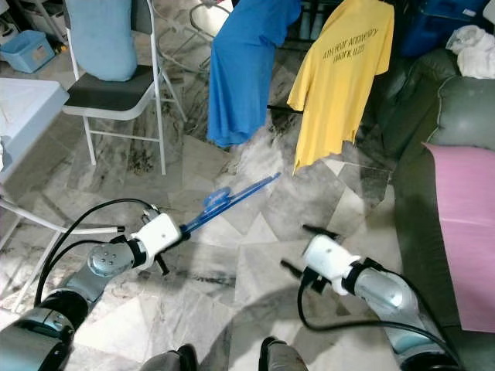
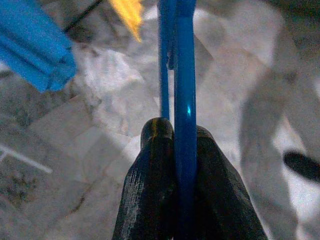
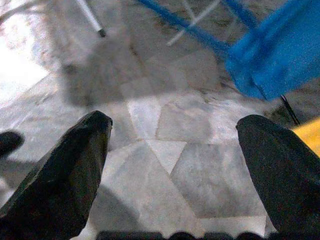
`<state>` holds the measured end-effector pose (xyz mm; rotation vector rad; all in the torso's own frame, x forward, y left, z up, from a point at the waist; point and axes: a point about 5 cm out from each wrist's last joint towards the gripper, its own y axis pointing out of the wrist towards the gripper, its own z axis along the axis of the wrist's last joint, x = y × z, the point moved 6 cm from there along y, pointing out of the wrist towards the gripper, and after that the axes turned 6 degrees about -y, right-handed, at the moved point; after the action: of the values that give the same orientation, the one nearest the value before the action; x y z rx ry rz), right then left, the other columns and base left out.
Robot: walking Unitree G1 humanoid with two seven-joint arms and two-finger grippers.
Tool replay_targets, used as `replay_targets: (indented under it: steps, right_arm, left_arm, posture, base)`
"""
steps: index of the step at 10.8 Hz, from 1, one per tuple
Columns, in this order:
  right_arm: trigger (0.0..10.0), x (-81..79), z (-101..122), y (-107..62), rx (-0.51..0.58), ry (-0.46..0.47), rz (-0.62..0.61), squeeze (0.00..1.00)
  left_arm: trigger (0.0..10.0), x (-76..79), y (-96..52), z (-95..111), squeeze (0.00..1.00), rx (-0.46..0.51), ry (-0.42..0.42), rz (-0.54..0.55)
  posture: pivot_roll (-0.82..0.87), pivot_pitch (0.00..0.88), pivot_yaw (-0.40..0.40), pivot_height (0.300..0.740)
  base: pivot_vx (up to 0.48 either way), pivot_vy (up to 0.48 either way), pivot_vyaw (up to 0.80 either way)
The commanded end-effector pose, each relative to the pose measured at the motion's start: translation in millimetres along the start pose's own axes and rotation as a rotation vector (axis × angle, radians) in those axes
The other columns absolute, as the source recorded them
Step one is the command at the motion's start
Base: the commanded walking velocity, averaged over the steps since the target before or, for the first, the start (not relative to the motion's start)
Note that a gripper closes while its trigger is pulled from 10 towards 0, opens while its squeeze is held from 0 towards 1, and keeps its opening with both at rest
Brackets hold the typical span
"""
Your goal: Hang hanger
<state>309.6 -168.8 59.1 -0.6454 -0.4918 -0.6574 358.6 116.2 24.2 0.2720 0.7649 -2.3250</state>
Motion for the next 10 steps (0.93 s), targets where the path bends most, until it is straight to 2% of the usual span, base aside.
replay_targets:
  steps: [1, 2, 3, 4, 5, 6, 7, 10]
  right_arm:
    - [10.0, 7.9, 16, 0.5, 0.026, -0.073, 0.027, 0.0]
    - [10.0, 17.1, 22, -2.1, 0.022, -0.122, 0.029, 0.0]
    - [10.0, 30.2, 29, -3.3, 0.021, -0.162, 0.011, 0.0]
    - [10.0, 35.0, 28, -3.3, 0.012, -0.159, 0.009, 0.0]
    - [10.0, 33.9, 18, -2.1, -0.036, -0.192, 0.037, 0.0]
    - [10.0, 31.5, 18, 2.7, -0.036, -0.176, 0.059, 0.0]
    - [10.0, 27.5, 16, 7.2, -0.044, -0.201, 0.099, 0.0]
    - [10.0, 37.4, 22, 16.7, -0.042, -0.307, 0.111, 0.0]
  left_arm:
    - [10.0, 3.2, -1.9, -3, 0.0, -0.02, 0.056, -0.043]
    - [10.0, 9.7, -1.6, -5, 0.0, -0.037, 0.119, -0.087]
    - [10.0, 14.4, -1.0, -6, 0.0, -0.042, 0.144, -0.11]
    - [10.0, 15.3, 1.4, 0, 0.0, -0.018, 0.144, -0.106]
    - [10.0, 18.7, 4.4, 9, 0.0, 0.019, 0.162, -0.119]
    - [10.0, 19.2, 6.8, 19, 0.0, 0.064, 0.186, -0.114]
    - [10.0, 22.8, 9.1, 28, 0.0, 0.102, 0.197, -0.124]
    - [10.0, 37.9, 10.2, 34, 0.0, 0.143, 0.22, -0.184]
  posture:
    - [-0.18, 0.218, 0.072, 0.74]
    - [-0.19, 0.222, 0.073, 0.74]
    - [-0.19, 0.224, 0.075, 0.74]
    - [-0.19, 0.226, 0.076, 0.74]
    - [-0.19, 0.229, 0.076, 0.74]
    - [-0.19, 0.233, 0.079, 0.74]
    - [-0.18, 0.233, 0.081, 0.74]
    - [-0.18, 0.243, 0.089, 0.74]
  base:
    - [0.0, 0.0, 0.0]
    - [0.0, 0.0, 0.0]
    - [0.0, 0.0, 0.0]
    - [0.0, 0.0, 0.0]
    - [0.0, 0.0, 0.0]
    - [0.0, 0.0, 0.0]
    - [0.0, 0.0, 0.0]
    - [0.0, 0.0, 0.0]
